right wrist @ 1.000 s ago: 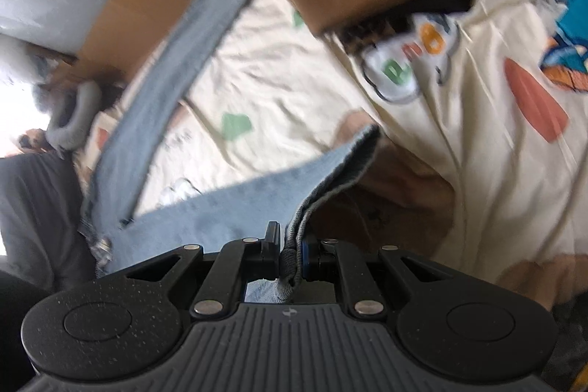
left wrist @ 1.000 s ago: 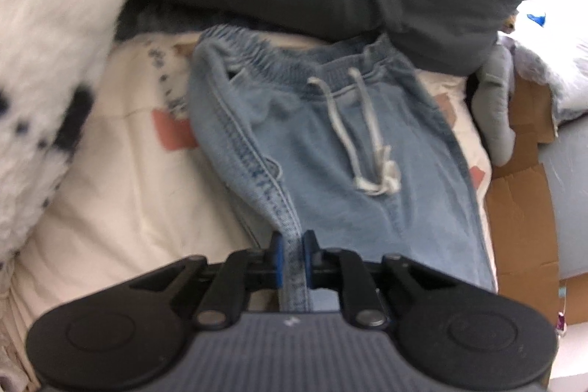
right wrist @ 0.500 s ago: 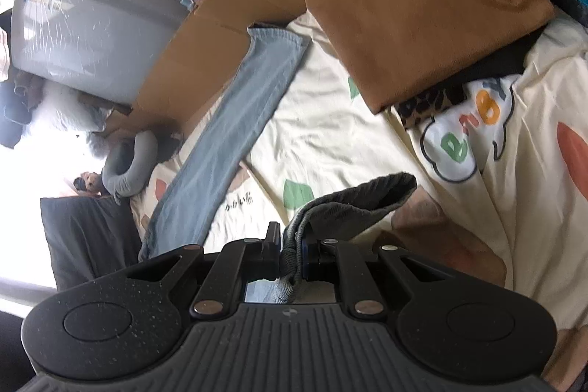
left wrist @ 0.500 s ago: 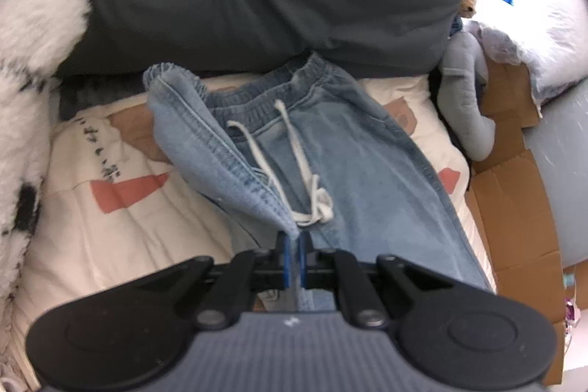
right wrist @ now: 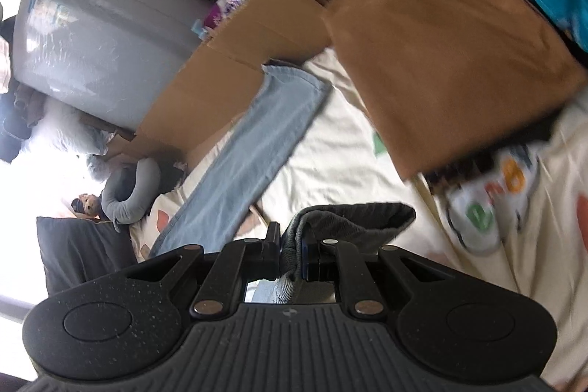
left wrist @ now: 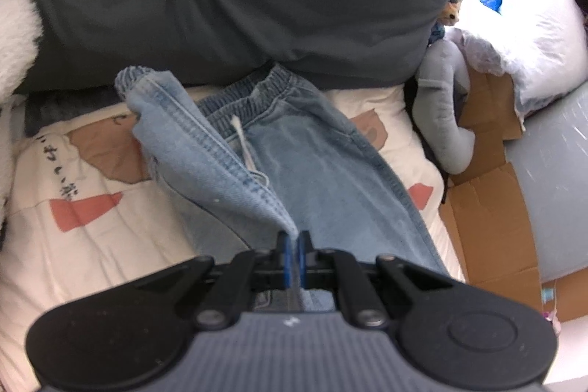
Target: Fold clothes
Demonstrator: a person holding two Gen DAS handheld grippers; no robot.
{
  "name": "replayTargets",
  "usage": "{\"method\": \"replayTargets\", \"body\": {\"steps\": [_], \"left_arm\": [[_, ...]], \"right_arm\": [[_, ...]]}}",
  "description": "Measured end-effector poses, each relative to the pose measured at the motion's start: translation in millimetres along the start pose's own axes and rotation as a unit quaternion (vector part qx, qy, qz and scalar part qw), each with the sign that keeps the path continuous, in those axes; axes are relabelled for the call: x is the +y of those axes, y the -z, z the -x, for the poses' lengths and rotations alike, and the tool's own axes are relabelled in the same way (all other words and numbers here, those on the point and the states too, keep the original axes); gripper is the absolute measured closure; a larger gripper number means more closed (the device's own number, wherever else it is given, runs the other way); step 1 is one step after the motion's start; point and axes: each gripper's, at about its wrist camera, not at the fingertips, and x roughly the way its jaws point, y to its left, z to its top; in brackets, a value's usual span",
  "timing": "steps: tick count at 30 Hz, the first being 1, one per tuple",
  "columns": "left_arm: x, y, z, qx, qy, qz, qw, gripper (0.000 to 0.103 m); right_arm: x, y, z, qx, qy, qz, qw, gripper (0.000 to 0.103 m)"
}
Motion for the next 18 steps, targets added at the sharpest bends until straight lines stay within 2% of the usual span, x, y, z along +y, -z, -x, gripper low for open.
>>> {"method": "replayTargets", "body": {"steps": [9, 18], "left_arm": [[-19.2, -12.3, -22.8, -0.005, 0.004, 0.014, 0.9999, 0.1], [-59.2, -28.5, -49.9, -0.01, 0.001, -0.001, 0.9999, 0.1]], "right_arm": [[9.7, -42.5, -51.4, -0.008, 0.016, 0.006, 1.0, 0.094], [14.4, -80.3, -103.3, -0.022, 0.028, -0.004, 0.999, 0.094]]}}
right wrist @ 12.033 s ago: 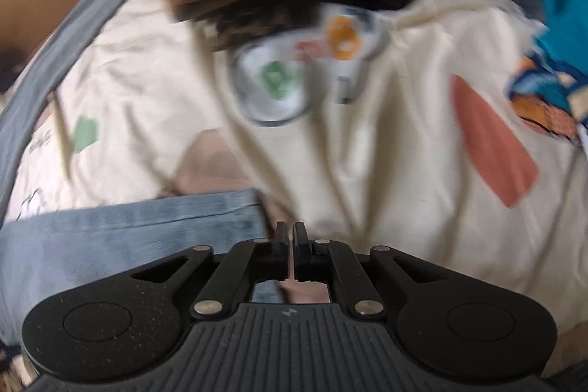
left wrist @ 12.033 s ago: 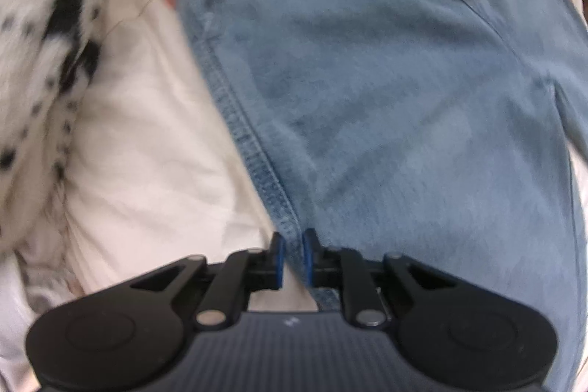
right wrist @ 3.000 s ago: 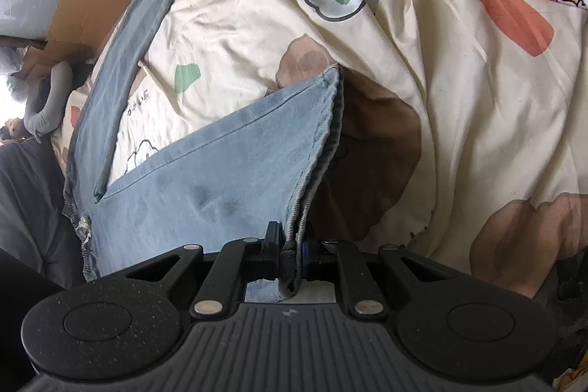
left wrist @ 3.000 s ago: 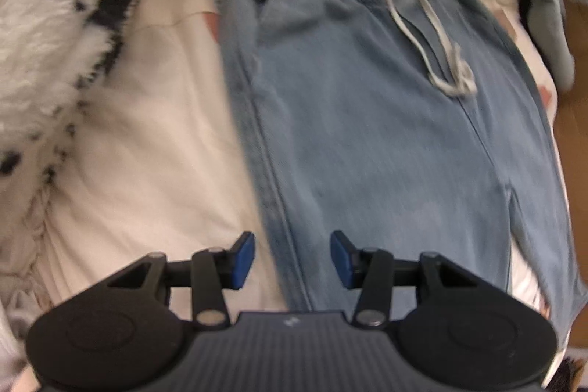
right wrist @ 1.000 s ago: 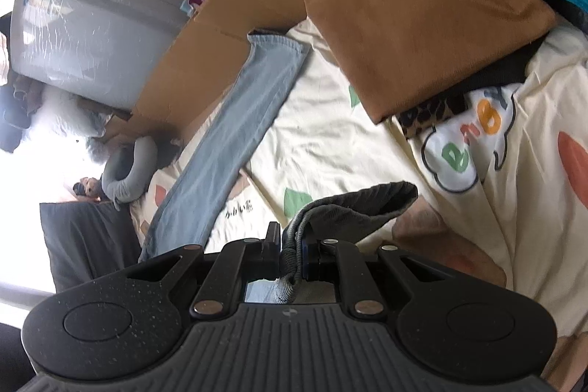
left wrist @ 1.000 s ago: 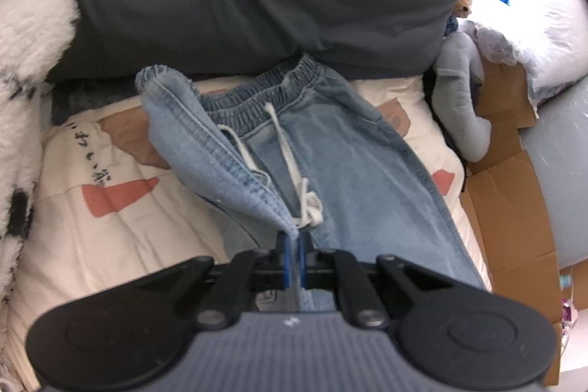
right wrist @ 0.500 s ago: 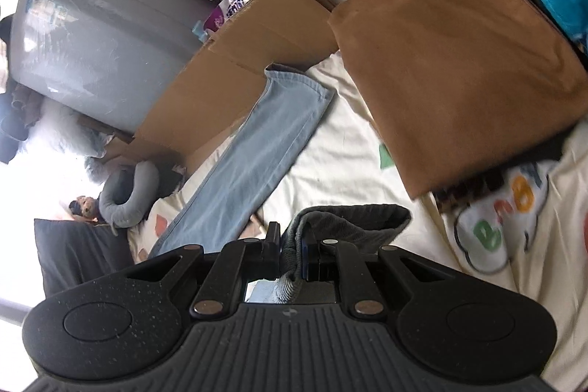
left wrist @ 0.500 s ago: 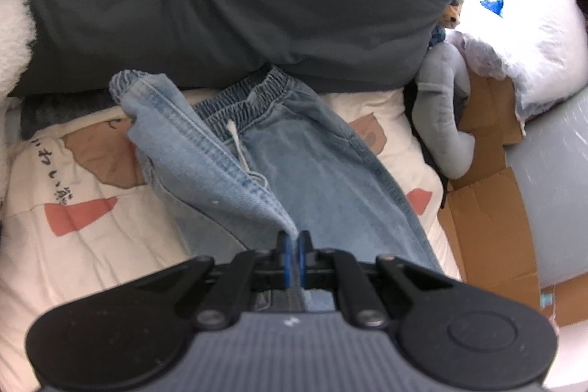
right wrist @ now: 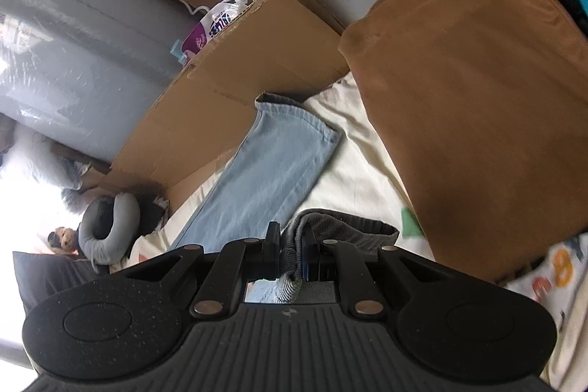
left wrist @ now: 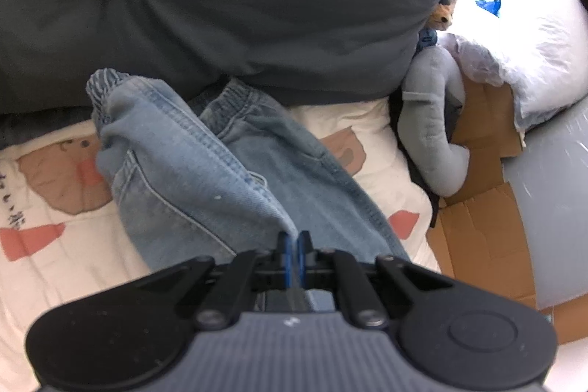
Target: Fold clothes
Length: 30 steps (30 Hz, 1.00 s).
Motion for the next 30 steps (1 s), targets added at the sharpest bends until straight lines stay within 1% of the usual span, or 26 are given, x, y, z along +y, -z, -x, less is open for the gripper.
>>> {"method": "replayTargets", "body": {"steps": [7, 13, 20, 23, 30], "left_arm": [[-26.2, -12.5, -29.6, -0.009, -0.01, 0.0, 0.9999, 0.1], [-45.8, -24.5, -62.1, -0.006, -0.017, -0.005, 0.9998, 0.1], [-66.5, -29.6, -100.8, -0.004, -0.024, -0.009, 0.9996, 0.1], [-70.9, -31.4, -118.4, -0.002, -0.032, -0.005, 0.9995, 0.1], [-75.9, -38.0, -155.2, 0.001, -0.047, -0.004, 0.9989, 0.1]], "right_arm": [[15.8, -30.5, -44.5, -0.011, 0.01, -0.004, 1.0, 0.094], [28.0, -56.5, -92.4, -0.025, 0.035, -0.011, 0.999, 0.094], [42.5, -87.8, -149.7, -0.033, 0.057, -0.016, 0.998, 0.094], [48.5, -100.1, -172.3, -0.032, 0.057, -0.026, 0.998, 0.094], [66.0, -122.4, -225.9, -0.038, 0.081, -0.026, 0.996, 0.094]]}}
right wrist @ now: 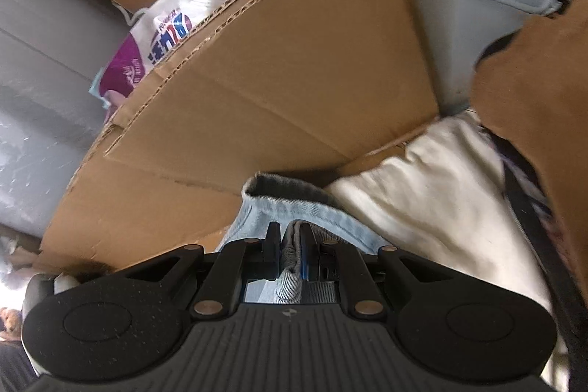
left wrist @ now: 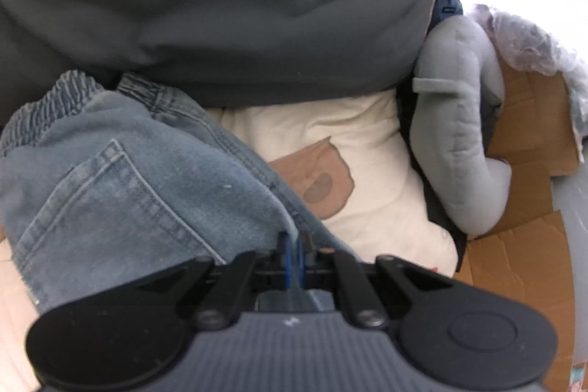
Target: Fold clothes
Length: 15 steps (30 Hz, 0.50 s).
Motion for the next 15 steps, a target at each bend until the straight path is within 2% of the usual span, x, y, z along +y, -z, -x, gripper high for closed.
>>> {"method": "replayTargets", "body": {"steps": [8, 15], "left_arm": [[-7.0, -5.9, -22.4, 0.002, -0.009, 0.008, 0.9999, 0.1], [-14.8, -10.4, -23.6, 0.004, -0.008, 0.013, 0.9999, 0.1]], "right_arm": [[13.1, -6.6, -37.5, -0.011, 0.029, -0.019, 0.999, 0.094], [18.0, -14.6, -44.5, -0.023, 0.031, -0.024, 0.999, 0.094]]}}
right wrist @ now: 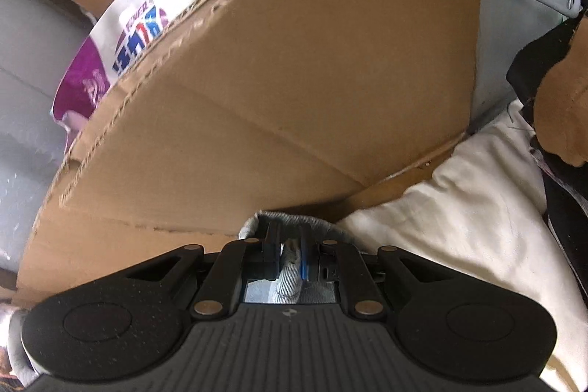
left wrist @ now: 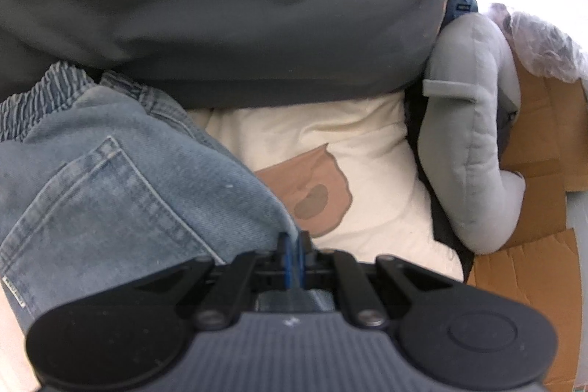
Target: Fold clothes
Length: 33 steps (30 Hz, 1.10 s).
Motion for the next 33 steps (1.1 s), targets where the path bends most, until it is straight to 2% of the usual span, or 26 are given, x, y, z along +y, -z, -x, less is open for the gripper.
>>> {"method": "replayTargets", "body": {"steps": [5, 10, 15, 21, 22, 23, 24, 25, 30, 33], "left_arm": [[-7.7, -4.3, 6.4, -0.003, 0.016, -0.006, 0.9999, 0.1], [-12.3, -8.5, 4.5, 0.001, 0.016, -0.003, 0.9999, 0.1], [-14.4, -7.3, -16.3, 0.004, 0.0, -0.01, 0.9999, 0.1], [-14.0, -1.3, -46.6, 0.031, -0.017, -0.021, 0.9992, 0.097], [-13.5, -0.5, -48.0, 0.035, -0.013, -0.019, 0.9991, 0.094], [-13.1, 0.5, -48.3, 0.041, -0.006, -0.019, 0.9989, 0.094], [-12.9, 2.6, -48.5, 0.047, 0.0, -0.022, 0.9987, 0.094], [-13.1, 4.9, -48.6, 0.051, 0.003, -0.027, 0.9983, 0.094], [-12.2, 12.3, -49.9, 0.068, 0.011, -0.028, 0.9972, 0.095], [-13.0, 15.9, -50.6, 0.076, 0.013, -0.027, 0.9967, 0.095]], "right_arm": [[3.4, -5.7, 3.2, -0.012, -0.007, -0.007, 1.0, 0.094], [5.6, -8.4, 3.9, -0.019, -0.009, -0.025, 0.999, 0.094], [9.2, -8.5, -7.7, -0.018, -0.006, -0.046, 0.999, 0.094], [7.0, -6.1, -22.9, -0.001, -0.015, -0.052, 0.999, 0.09], [5.3, -5.3, -22.6, 0.001, -0.015, -0.052, 0.999, 0.082], [4.2, -3.6, -21.0, 0.003, -0.019, -0.049, 0.999, 0.067], [3.8, -1.6, -19.0, 0.004, -0.021, -0.045, 0.999, 0.057], [4.2, 1.5, -16.3, 0.005, -0.027, -0.039, 0.999, 0.053], [9.3, 23.2, -8.4, 0.03, -0.055, -0.04, 0.997, 0.051], [27.2, 42.2, -15.1, 0.059, -0.071, -0.021, 0.995, 0.05]]}}
